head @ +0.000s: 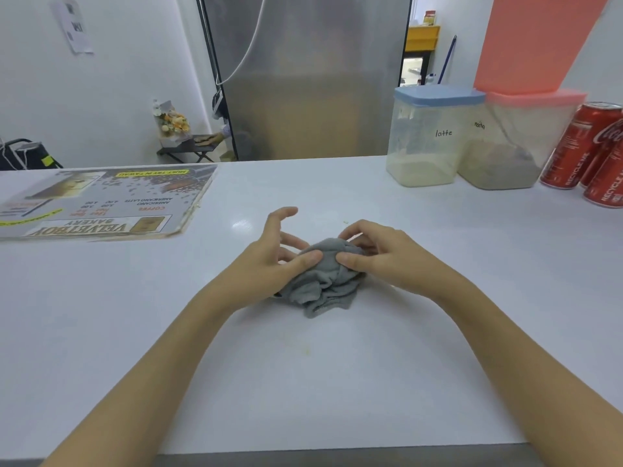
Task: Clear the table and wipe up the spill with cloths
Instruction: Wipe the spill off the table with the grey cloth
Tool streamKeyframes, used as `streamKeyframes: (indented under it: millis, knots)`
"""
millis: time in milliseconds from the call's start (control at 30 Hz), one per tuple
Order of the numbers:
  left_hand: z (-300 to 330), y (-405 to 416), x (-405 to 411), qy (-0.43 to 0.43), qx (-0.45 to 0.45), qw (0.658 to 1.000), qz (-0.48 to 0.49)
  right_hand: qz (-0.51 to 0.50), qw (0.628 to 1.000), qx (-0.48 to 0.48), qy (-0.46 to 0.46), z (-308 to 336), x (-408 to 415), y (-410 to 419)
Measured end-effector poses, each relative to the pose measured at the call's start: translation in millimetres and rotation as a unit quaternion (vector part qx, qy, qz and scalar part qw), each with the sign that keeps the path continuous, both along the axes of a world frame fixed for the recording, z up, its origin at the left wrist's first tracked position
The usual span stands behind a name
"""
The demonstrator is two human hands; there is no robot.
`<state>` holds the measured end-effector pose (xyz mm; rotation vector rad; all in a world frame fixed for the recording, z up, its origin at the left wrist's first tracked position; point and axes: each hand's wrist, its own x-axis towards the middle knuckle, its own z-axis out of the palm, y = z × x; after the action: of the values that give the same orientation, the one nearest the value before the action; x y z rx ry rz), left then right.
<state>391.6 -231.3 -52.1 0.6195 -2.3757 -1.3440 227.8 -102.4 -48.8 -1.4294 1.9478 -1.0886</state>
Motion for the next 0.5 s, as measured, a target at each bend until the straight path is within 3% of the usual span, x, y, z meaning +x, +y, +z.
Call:
streamKeyframes:
  millis: [200, 267, 367, 433, 500]
  knots:
    - [-10.3, 2.9, -1.9, 0.027, -0.039, 0.999, 0.004, -0.007, 0.987, -0.053, 0.149, 0.3, 16.7, 0.1]
    - [-12.4, 5.6, -3.4, 0.048, -0.154, 0.987, -0.002, 0.003, 0.982, -0.054, 0.18, -1.9, 15.3, 0.5]
    - [-9.8, 9.3, -12.1, 0.097, -0.376, 0.921, -0.034, -0.023, 0.98, -0.049, 0.191, -5.2, 13.4, -1.8]
    - [-10.6, 11.7, -18.1, 0.1, -0.368, 0.92, -0.09, -0.041, 0.983, -0.059, 0.172, -6.0, 12.4, -3.0]
    - [-11.8, 13.4, -21.1, 0.087, -0.262, 0.952, -0.132, -0.034, 0.995, -0.049, 0.084, -2.0, 9.4, 1.6]
